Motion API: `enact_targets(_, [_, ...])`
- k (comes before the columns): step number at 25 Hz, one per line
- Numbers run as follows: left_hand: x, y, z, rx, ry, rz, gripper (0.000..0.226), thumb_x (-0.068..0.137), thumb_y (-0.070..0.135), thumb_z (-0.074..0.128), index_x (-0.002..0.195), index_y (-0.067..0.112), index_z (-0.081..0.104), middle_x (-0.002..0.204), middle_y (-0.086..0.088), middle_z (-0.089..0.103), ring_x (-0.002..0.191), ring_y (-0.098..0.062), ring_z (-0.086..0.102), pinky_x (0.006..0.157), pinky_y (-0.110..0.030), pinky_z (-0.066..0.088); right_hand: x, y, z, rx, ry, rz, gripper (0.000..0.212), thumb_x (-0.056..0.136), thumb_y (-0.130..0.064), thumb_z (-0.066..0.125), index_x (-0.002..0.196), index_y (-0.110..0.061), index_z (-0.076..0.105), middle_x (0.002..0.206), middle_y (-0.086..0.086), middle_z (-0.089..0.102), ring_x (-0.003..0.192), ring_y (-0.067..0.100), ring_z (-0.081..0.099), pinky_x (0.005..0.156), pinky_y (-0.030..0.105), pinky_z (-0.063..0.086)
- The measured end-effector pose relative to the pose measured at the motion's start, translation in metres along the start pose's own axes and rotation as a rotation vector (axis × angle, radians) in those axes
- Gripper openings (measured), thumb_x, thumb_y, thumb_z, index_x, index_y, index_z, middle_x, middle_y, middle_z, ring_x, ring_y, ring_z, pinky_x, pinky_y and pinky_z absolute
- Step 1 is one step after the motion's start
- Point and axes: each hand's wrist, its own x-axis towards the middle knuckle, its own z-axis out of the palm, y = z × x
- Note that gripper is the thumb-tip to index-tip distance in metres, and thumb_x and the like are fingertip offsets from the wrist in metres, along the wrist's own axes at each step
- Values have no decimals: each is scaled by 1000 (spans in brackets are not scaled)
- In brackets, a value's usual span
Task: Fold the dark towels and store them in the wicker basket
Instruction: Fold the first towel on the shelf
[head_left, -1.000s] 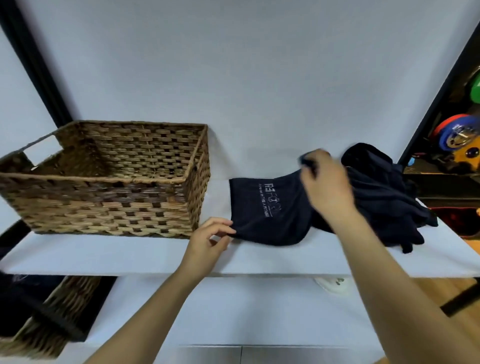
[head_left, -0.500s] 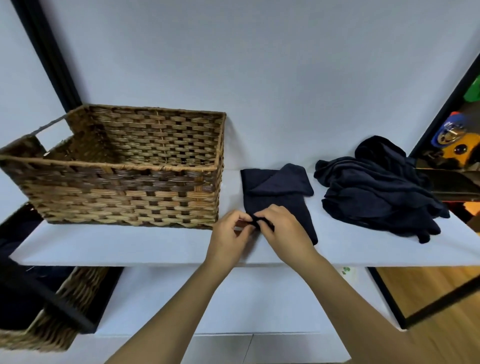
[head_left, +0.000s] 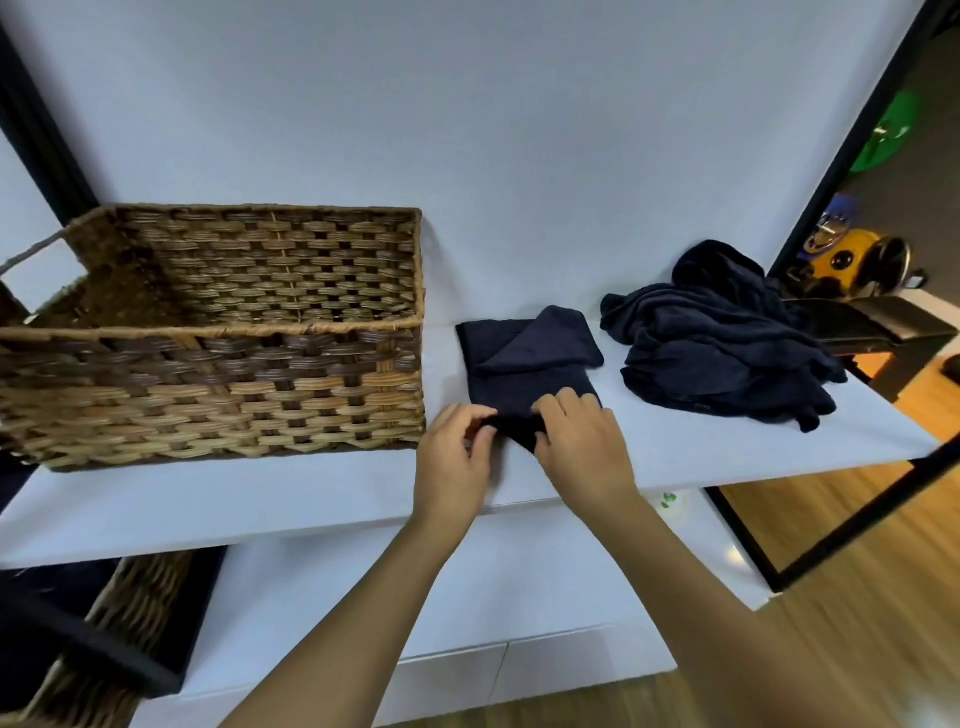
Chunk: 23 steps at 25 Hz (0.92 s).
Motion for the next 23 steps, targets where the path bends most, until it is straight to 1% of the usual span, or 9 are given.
enact_targets(4, [1, -3, -2, -60, -4, -27, 20, 96, 5, 61, 109, 17, 68, 106, 6, 63, 92, -7, 63, 79, -21, 52, -13, 30, -8, -104, -96, 324, 15, 78, -5, 65, 89, -13, 58, 85, 5, 53, 74, 27, 47, 64, 36, 31])
enact_targets(8, [2, -4, -1, -110, -17, -49, 20, 96, 5, 60, 108, 19, 67, 104, 7, 63, 88, -11, 65, 77, -30, 56, -12, 46, -23, -48, -93, 478, 12, 90, -15, 54, 101, -14, 58, 97, 4, 55, 85, 27, 51, 72, 38, 36])
enact_targets(10, [2, -6, -2, -156, -27, -53, 21, 95, 4, 60, 107, 21, 67, 104, 5, 63, 89, -13, 66, 79, -37, 58, -15, 40, -25, -22, -164, 467, 14, 94, -26, 55, 104, -16, 54, 100, 2, 55, 89, 26, 53, 75, 38, 38])
enact_targets(12, [2, -8, -3, -194, -32, -61, 23, 95, 4, 60, 107, 23, 67, 104, 5, 62, 89, -13, 66, 80, -43, 60, -18, 34, -25, -46, -247, 440, 14, 94, -25, 56, 104, -18, 49, 99, 0, 58, 87, 25, 55, 76, 37, 37])
enact_targets(15, [3, -7, -4, -196, -29, -86, 23, 96, 5, 59, 105, 25, 65, 102, 5, 63, 88, -14, 66, 79, -44, 60, -13, 41, -40, 43, -154, 505, 8, 93, -15, 52, 98, -18, 45, 85, 0, 61, 75, 27, 54, 73, 37, 35])
enact_targets(17, [2, -2, -4, -164, -20, -64, 21, 97, 5, 59, 105, 24, 64, 103, 4, 63, 89, -15, 65, 77, -41, 59, -15, 50, -52, 66, -78, 490, 10, 93, -16, 55, 101, -18, 50, 86, -1, 59, 76, 26, 53, 72, 38, 37])
enact_targets(20, [3, 0, -3, -118, -31, -32, 18, 97, 5, 60, 106, 19, 65, 106, 5, 61, 90, -11, 63, 75, -32, 56, -31, 53, -63, 105, -274, 360, 22, 95, -18, 57, 116, -19, 53, 106, -3, 56, 88, 21, 54, 73, 36, 42])
enact_targets(21, [3, 0, -4, -119, -27, -28, 17, 97, 6, 60, 107, 18, 66, 107, 5, 59, 90, -8, 62, 75, -29, 55, -37, 54, -64, 130, -308, 317, 25, 95, -16, 57, 119, -19, 51, 109, -5, 53, 87, 21, 54, 72, 36, 45])
enact_targets(23, [3, 1, -5, -125, -18, -18, 16, 96, 5, 61, 106, 16, 67, 109, 4, 54, 90, -3, 60, 75, -22, 53, -43, 55, -67, 144, -264, 229, 27, 92, -4, 57, 115, -16, 49, 107, -5, 48, 74, 24, 53, 64, 38, 47])
